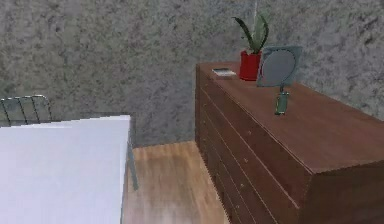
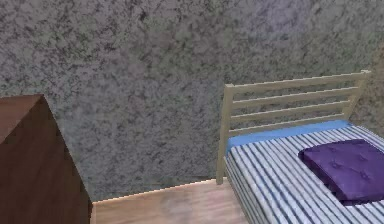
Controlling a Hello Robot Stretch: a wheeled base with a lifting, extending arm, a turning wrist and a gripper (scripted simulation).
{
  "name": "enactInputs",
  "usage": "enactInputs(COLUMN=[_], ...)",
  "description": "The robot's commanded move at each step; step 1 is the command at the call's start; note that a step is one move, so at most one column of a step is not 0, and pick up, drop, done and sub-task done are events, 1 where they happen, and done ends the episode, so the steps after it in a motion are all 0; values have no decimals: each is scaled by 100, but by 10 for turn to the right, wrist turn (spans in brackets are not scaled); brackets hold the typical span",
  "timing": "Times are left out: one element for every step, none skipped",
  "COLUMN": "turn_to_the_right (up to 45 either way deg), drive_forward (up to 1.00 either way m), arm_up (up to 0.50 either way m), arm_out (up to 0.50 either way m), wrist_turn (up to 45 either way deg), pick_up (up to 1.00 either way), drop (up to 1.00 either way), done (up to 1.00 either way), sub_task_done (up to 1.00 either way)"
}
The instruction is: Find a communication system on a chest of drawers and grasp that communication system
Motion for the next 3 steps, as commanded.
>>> enactInputs(turn_to_the_right=[0,-450,-120], drive_forward=[25,0,0], arm_up=[0,0,0], arm_out=[0,0,0], wrist_turn=[0,0,0], pick_up=[0,0,0], drop=[0,0,0], done=[0,0,0], sub_task_done=[0,0,0])
